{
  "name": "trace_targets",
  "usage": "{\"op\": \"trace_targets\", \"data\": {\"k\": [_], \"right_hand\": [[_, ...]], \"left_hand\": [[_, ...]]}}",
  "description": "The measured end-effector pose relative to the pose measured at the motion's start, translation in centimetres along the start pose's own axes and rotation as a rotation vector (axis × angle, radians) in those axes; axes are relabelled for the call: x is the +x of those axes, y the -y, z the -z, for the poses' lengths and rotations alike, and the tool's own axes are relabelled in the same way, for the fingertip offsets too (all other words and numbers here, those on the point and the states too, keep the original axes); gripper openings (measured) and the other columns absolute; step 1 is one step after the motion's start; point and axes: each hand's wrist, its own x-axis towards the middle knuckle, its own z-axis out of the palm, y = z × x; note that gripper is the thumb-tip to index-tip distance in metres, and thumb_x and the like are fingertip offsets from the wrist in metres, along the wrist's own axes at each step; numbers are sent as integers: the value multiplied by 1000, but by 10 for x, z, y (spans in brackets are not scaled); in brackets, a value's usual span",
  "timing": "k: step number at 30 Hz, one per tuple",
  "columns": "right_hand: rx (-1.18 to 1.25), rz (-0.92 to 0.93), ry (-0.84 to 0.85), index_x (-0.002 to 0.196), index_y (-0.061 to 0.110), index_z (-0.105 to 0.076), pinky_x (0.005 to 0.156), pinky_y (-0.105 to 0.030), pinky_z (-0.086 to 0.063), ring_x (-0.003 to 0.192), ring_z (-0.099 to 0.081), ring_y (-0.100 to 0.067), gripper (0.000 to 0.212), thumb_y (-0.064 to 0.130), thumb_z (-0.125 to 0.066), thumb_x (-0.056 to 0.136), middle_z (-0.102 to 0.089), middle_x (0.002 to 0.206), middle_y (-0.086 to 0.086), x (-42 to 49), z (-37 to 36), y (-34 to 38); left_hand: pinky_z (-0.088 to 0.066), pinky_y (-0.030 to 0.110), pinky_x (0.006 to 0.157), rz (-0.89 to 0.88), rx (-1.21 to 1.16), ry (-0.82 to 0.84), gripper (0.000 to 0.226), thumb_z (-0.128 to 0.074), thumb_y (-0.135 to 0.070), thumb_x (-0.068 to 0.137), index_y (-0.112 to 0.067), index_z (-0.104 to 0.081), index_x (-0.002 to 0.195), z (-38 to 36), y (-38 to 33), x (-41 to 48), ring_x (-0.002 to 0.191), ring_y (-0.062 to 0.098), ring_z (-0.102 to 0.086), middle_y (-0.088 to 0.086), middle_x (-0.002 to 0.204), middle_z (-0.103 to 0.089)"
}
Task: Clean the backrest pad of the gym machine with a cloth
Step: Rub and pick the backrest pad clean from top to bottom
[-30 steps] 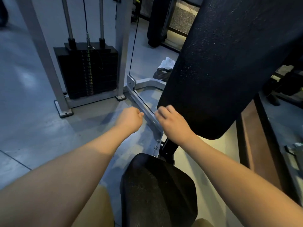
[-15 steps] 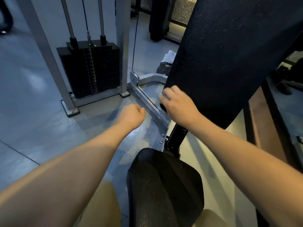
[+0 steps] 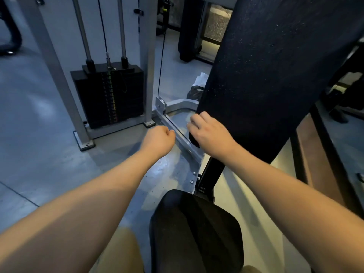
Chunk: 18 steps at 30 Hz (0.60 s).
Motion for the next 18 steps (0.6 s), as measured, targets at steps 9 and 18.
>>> {"op": "trace_targets", "data": {"k": [9, 18], "right_hand": [[30, -275, -315, 120, -5, -63, 83, -42, -48, 94, -50, -34, 35, -13, -54, 87, -61, 110, -19, 20, 1, -28], [127, -57, 2, 116, -1, -64, 83, -35, -44, 93, -50, -28, 33, -4, -59, 83, -57, 104, -12, -46, -29, 25]], "left_hand": [[-53, 42, 68, -23, -20, -27, 38, -46, -28, 98, 1, -56, 75, 1, -4, 9, 64, 27, -51, 22, 83, -66], [-46, 32, 61, -33, 2, -1, 39, -47, -29, 99, 5, -62, 84, -5, -12, -1, 68, 29, -58, 16, 80, -66]]}}
